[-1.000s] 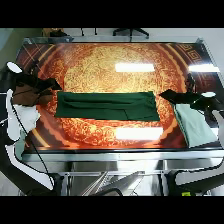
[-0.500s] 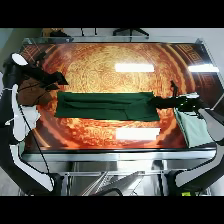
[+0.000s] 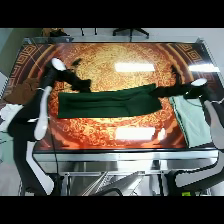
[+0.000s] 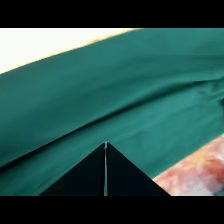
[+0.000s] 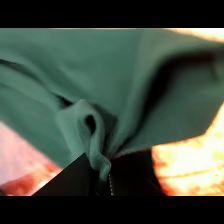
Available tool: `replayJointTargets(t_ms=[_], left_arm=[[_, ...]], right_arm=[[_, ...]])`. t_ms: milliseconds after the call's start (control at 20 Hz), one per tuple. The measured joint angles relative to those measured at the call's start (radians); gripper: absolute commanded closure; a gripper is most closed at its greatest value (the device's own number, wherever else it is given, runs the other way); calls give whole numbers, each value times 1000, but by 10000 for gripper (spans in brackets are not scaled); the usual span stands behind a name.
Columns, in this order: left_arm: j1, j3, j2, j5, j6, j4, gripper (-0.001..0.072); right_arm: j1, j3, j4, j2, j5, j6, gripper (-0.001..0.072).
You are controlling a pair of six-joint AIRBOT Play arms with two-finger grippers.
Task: Fold the shirts.
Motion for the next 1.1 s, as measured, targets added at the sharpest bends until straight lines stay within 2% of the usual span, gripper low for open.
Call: replayJointTargets(t_ms=[300, 500, 650, 850, 1000, 1100], left_arm=[[-304, 0, -162, 319, 20, -191, 698], [-409, 1, -188, 489, 28, -281, 698], [-385, 1, -118, 466, 63, -322, 698], [-223, 2, 89, 313, 108, -344, 698], [-53, 2, 282, 224, 125, -348, 698], [59, 2, 401, 174, 129, -354, 698]], right_arm=[[-57, 324, -32, 52, 302, 192, 695], [-67, 426, -35, 56, 385, 253, 694], [-52, 448, -38, 43, 406, 273, 695], [51, 455, -49, 10, 383, 301, 694], [214, 457, -56, -34, 285, 314, 694], [358, 458, -60, -87, 163, 316, 689]])
